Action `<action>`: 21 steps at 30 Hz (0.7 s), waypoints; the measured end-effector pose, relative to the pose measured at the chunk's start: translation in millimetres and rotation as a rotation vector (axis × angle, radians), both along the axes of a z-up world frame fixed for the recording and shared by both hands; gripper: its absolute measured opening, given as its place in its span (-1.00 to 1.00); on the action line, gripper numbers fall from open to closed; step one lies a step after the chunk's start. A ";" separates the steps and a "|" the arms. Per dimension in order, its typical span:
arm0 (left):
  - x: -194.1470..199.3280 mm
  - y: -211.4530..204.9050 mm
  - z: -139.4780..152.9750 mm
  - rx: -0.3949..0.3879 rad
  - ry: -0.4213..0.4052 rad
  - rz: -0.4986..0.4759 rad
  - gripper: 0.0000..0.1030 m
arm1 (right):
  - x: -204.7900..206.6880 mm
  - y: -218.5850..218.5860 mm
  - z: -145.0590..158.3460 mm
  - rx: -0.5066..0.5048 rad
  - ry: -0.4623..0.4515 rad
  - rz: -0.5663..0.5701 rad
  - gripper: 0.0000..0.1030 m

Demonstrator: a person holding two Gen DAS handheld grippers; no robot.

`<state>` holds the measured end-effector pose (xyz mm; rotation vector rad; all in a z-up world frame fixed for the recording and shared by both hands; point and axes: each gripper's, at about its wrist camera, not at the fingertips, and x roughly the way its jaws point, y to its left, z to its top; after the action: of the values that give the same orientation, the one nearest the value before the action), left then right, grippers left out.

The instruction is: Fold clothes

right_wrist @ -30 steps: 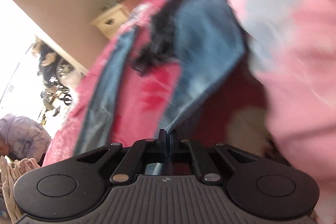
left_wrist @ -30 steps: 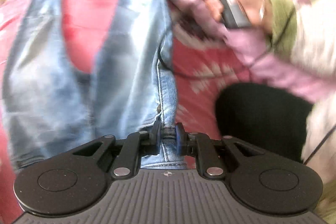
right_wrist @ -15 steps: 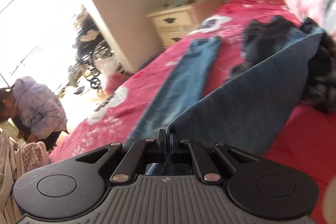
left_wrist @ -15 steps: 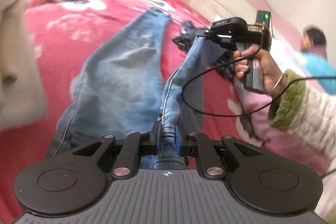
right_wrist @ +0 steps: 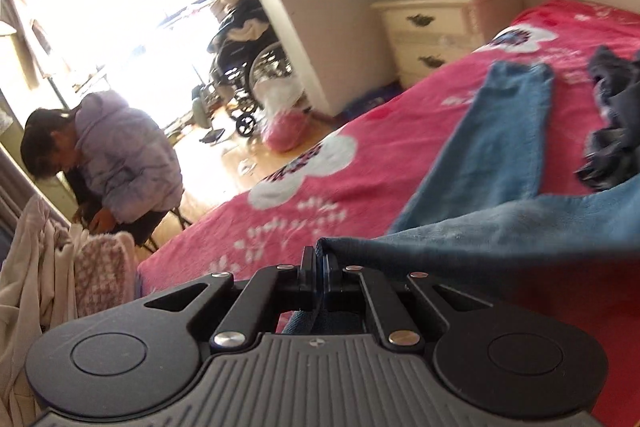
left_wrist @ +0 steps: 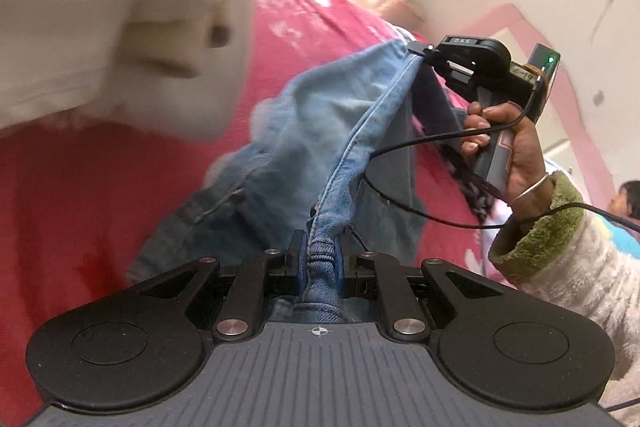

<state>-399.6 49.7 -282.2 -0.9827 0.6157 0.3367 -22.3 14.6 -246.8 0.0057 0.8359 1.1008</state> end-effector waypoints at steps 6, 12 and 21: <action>-9.2 9.4 -15.5 -0.002 0.072 0.035 -0.77 | -15.0 33.6 -28.4 -0.035 0.008 0.064 -0.91; -10.0 11.5 -19.4 0.030 0.104 0.045 -0.77 | -15.2 40.8 -41.1 -0.039 0.027 0.059 -0.91; -2.7 21.0 -23.1 0.069 0.088 0.069 -0.76 | -6.8 18.9 -19.1 0.037 0.031 0.004 -0.92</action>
<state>-402.3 70.6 -305.3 -0.9281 0.6468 0.4617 -29.1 33.6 -265.9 0.0522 0.8431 1.1221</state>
